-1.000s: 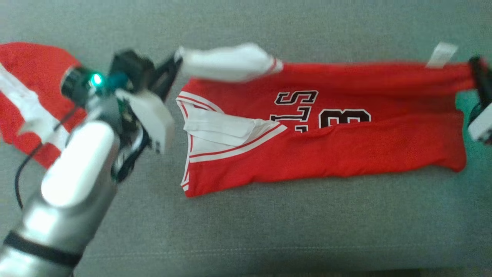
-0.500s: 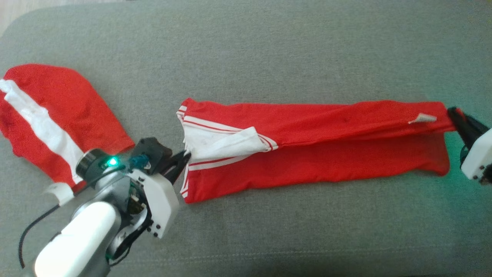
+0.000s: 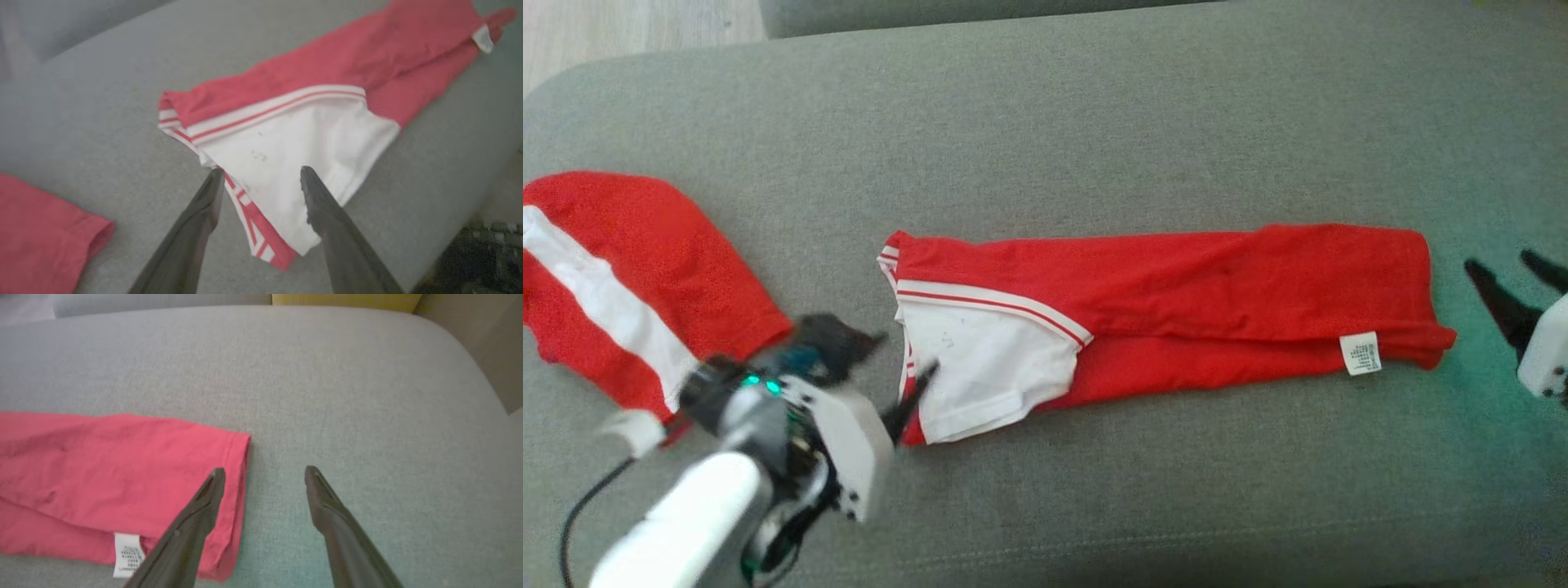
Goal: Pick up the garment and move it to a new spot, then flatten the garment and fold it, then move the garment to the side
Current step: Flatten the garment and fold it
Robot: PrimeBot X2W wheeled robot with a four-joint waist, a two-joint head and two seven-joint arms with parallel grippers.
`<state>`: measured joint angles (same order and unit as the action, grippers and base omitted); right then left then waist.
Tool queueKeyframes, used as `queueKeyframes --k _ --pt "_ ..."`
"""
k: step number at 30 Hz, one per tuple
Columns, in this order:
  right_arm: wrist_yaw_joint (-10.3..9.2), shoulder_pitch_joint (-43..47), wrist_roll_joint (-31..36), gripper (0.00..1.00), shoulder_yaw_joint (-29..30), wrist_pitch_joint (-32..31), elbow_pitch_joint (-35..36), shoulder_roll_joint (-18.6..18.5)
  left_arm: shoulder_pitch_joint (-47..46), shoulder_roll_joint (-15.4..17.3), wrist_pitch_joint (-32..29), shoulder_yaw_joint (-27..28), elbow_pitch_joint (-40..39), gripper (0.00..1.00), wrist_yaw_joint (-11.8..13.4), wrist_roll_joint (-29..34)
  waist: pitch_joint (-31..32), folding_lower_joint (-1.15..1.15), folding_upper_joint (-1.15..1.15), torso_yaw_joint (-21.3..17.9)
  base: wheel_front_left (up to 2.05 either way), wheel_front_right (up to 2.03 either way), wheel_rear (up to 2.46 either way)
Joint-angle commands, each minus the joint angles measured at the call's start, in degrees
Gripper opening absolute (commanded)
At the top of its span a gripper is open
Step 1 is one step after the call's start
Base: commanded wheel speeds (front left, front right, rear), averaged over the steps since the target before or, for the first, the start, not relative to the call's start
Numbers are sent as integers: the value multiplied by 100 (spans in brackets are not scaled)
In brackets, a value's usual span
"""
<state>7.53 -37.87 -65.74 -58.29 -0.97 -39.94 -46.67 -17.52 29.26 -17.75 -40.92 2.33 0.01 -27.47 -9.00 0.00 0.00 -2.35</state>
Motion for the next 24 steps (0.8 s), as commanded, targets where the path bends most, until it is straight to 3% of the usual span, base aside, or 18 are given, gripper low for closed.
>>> queueKeyframes --k 1,4,7,12,16,19,24 --pt "-4 36 88 100 115 172 7 -151 -233 131 153 420 -160 100 101 -44 16 0 0 -4 0 0 0" --pt "-4 26 16 100 447 661 -38 69 -268 3 657 760 -63 100 380 -97 50 0 0 -9 0 0 0" --pt "-4 133 -48 100 933 1362 -46 398 -281 -428 1602 1272 84 100 740 -314 153 0 0 15 0 0 0" --pt "-4 390 259 100 1727 1589 225 806 -163 -894 2691 1651 333 100 911 -512 256 0 0 11 0 0 0" --pt "-4 882 1086 100 2949 1594 750 1191 -47 -1113 3179 1801 607 100 1092 -298 309 0 0 25 0 0 0" --pt "-4 1400 2099 100 3770 1595 1168 1528 132 -1440 3265 1989 675 100 1140 -166 322 0 0 30 0 0 0" --pt "-4 2184 3358 100 4809 1596 1830 2288 584 -2099 3272 2591 334 100 891 431 304 0 0 58 0 0 0"
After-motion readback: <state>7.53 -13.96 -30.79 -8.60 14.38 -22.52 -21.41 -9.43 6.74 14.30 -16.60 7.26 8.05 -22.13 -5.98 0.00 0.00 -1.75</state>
